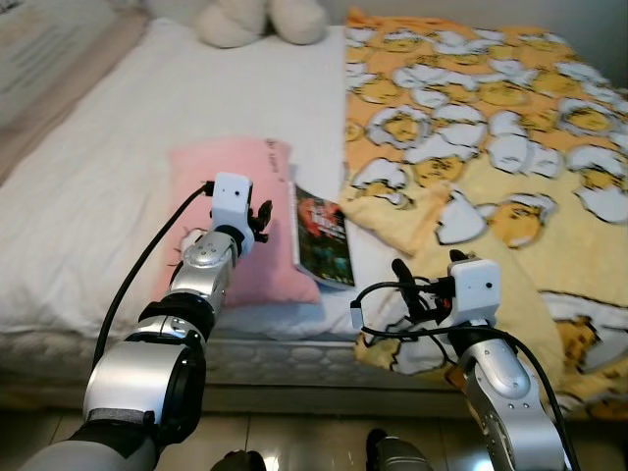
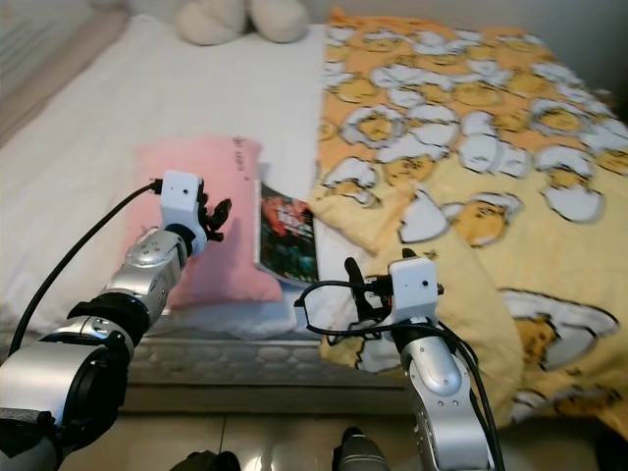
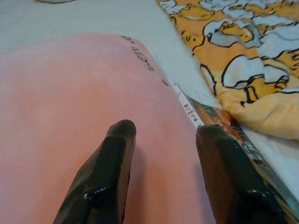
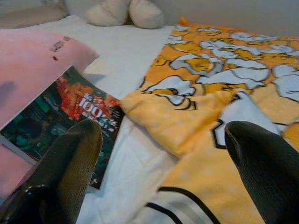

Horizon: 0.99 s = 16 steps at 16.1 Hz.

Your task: Clean up the room

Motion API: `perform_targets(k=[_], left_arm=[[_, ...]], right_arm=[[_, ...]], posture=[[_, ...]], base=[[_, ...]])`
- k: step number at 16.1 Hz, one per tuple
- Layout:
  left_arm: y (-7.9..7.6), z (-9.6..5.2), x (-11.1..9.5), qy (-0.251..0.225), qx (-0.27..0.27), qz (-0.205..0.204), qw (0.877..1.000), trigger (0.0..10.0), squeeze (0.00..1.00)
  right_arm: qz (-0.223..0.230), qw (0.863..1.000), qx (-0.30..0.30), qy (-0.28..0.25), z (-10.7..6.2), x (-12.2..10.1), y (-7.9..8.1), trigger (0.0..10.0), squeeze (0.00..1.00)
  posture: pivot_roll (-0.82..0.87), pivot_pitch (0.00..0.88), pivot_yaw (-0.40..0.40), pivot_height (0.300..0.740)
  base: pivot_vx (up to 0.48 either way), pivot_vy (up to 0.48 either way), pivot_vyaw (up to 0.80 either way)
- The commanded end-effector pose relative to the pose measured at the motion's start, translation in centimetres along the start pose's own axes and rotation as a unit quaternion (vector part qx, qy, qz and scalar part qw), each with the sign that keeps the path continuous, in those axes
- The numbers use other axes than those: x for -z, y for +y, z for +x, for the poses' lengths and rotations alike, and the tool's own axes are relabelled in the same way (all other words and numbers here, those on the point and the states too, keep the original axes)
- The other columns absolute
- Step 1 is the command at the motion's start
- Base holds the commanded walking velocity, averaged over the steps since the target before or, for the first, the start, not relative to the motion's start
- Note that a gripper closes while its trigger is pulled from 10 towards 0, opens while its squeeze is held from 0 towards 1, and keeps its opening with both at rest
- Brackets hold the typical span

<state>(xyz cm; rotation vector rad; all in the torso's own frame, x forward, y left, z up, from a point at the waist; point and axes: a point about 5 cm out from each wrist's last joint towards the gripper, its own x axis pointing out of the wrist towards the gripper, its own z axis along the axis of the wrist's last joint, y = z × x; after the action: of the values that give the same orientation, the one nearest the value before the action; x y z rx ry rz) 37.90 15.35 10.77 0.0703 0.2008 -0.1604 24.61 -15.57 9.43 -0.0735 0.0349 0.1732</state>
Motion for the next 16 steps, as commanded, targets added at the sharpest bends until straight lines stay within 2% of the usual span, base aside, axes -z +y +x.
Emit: perform_targets(k=[1, 3, 4, 5, 6, 7, 8, 9, 10, 11, 13, 15, 16], left_arm=[[1.7, -0.2, -0.7, -0.016, -0.039, 0.012, 0.999, 10.0, 0.0], [3.9, -0.6, -2.4, -0.071, -0.072, 0.023, 0.995, 10.0, 0.0], [5.4, -1.1, -4.0, -0.123, -0.091, 0.039, 0.987, 10.0, 0.0], [6.1, -1.8, -4.9, -0.166, -0.097, 0.065, 0.979, 10.0, 1.0], [6.4, -2.3, -5.0, -0.182, -0.098, 0.082, 0.975, 10.0, 1.0], [6.6, -3.2, -3.9, -0.182, -0.103, 0.101, 0.973, 10.0, 1.0], [6.5, -3.4, -3.4, -0.176, -0.105, 0.102, 0.974, 10.0, 1.0], [5.9, -3.9, -1.4, -0.165, -0.104, 0.079, 0.978, 10.0, 1.0], [4.2, -4.4, 0.1, -0.167, -0.078, 0.06, 0.981, 10.0, 1.0], [1.8, -4.8, 0.6, -0.176, -0.043, 0.038, 0.983, 10.0, 0.0], [0.2, -5.1, 0.4, -0.182, -0.016, 0.027, 0.983, 10.0, 0.0], [-0.5, -4.8, 0.3, -0.175, -0.003, 0.033, 0.984, 10.0, 0.0], [-0.5, -4.4, -0.1, -0.173, -0.006, 0.05, 0.984, 10.0, 0.0]], right_arm=[[0.0, 1.0, -0.001, 0.006, -0.4, 0.2, 0.1, 10.0, 0.0], [0.004, 1.0, -0.002, 0.003, -0.4, 0.1, 0.3, 10.0, 0.0], [-0.001, 1.0, 0.001, -0.01, -0.2, -0.4, 0.1, 10.0, 0.0], [-0.005, 1.0, 0.007, -0.019, 0.0, -0.7, -0.1, 10.0, 0.0], [-0.005, 1.0, 0.009, -0.021, 0.1, -0.8, -0.2, 10.0, 0.0], [-0.008, 1.0, 0.008, -0.02, 0.5, -0.6, -0.2, 10.0, 0.0], [-0.009, 1.0, 0.006, -0.018, 0.6, -0.5, -0.1, 10.0, 0.0], [-0.008, 1.0, 0.0, -0.018, 1.3, -0.3, 0.3, 10.0, 0.0], [-0.003, 1.0, -0.002, -0.022, 2.1, -0.4, 0.5, 10.0, 0.0], [0.007, 1.0, 0.011, -0.028, 2.8, -0.6, 0.5, 10.0, 0.0], [0.008, 0.999, 0.014, -0.031, 3.1, -0.6, 0.6, 10.0, 0.0], [0.007, 0.999, 0.013, -0.03, 3.2, -0.4, 0.8, 10.0, 0.0], [0.005, 0.999, 0.01, -0.03, 3.4, -0.3, 0.9, 10.0, 0.0]], posture=[[-0.29, 0.091, 0.044, 0.74], [-0.27, 0.092, 0.044, 0.74], [-0.26, 0.088, 0.044, 0.74], [-0.24, 0.084, 0.043, 0.74], [-0.23, 0.082, 0.041, 0.74], [-0.21, 0.074, 0.037, 0.74], [-0.21, 0.074, 0.037, 0.74], [-0.18, 0.041, 0.039, 0.74], [-0.17, 0.018, 0.044, 0.74], [-0.15, 0.0, 0.048, 0.74], [-0.14, 0.0, 0.05, 0.74], [-0.14, 0.0, 0.055, 0.74], [-0.14, 0.0, 0.061, 0.74]], base=[[0.0, 0.0, 0.0], [0.0, 0.0, 0.0], [0.0, 0.0, 0.0], [0.0, 0.0, 0.0], [0.0, 0.0, 0.0], [0.0, 0.0, 0.0], [0.0, 0.0, 0.0], [0.0, 0.0, 0.0], [0.0, 0.0, 0.0], [0.0, 0.0, 0.0], [0.0, 0.24, 0.0], [0.0, 0.478, 0.0], [0.0, 0.296, 0.0]])
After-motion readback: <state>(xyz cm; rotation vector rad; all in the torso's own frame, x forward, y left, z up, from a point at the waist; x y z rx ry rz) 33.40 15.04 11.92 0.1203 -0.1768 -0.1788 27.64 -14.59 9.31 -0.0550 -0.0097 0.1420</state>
